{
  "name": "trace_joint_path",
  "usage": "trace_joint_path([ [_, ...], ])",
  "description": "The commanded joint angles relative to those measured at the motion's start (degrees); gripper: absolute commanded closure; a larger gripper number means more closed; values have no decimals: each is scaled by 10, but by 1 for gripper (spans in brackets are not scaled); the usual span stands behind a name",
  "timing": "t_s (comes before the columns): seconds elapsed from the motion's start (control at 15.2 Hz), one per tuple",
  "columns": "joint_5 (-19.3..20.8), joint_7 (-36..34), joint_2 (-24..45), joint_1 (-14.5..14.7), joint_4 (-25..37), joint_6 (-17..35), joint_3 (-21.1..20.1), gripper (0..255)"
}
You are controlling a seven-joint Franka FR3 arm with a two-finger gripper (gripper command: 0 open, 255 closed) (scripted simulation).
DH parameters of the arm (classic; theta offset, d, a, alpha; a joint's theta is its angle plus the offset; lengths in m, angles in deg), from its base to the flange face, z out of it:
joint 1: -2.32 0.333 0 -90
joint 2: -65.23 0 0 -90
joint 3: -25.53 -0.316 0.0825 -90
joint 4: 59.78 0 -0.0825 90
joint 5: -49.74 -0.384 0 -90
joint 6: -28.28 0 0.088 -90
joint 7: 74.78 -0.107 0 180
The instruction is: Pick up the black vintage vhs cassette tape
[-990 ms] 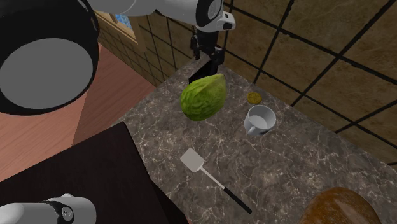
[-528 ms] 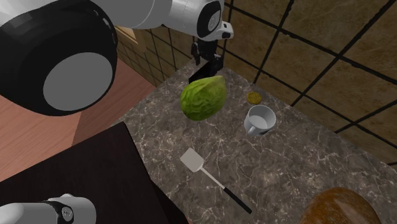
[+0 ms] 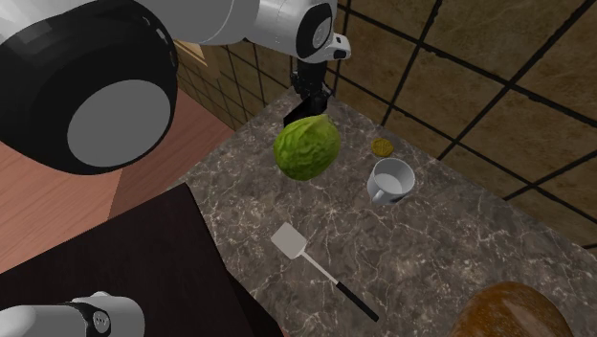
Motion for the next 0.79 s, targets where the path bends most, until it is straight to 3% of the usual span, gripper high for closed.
trace_joint_path([
  [0.0, 0, 0, 0, 0, 0, 0, 0, 255],
  [0.73, -7, 5, -40, -4, 2, -42, -6, 255],
])
